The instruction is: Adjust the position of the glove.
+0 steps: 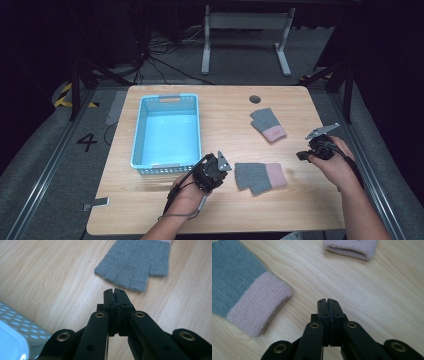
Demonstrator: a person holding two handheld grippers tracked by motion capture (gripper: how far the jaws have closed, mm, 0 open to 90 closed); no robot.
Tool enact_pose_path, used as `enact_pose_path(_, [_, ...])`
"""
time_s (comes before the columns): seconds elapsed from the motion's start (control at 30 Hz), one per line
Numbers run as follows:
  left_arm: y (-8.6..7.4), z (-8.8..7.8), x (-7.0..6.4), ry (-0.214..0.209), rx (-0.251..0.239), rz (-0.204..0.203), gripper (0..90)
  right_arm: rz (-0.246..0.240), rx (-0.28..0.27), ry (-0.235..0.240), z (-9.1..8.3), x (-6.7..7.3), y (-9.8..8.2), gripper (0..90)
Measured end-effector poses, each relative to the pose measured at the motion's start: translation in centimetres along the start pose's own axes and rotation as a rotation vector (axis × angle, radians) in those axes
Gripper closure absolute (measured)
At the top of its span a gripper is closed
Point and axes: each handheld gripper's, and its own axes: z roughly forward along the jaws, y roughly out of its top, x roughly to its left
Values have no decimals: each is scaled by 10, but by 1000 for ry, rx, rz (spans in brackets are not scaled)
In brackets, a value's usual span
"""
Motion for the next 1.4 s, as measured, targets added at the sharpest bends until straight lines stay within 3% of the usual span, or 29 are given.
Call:
enact_pose_path(0.47, [2, -5, 5, -22, -29, -14, 895, -27, 47, 33, 1, 14, 3, 900])
enact_pose_path(0.73, [3, -3, 6, -34, -29, -17, 893, -58, 95, 74, 9, 29, 6, 900])
enact_pose_path(0.87, [4, -2, 7, -44, -33, -27, 894, -77, 123, 72, 13, 38, 8, 900])
enact_pose_path(1.0, [4, -1, 7, -55, -15, -10, 893, -103, 156, 83, 19, 45, 9, 900])
enact_pose_path(1.4, [3, 0, 8, -54, -10, -18, 874, -131, 234, 77, 36, 53, 9, 900])
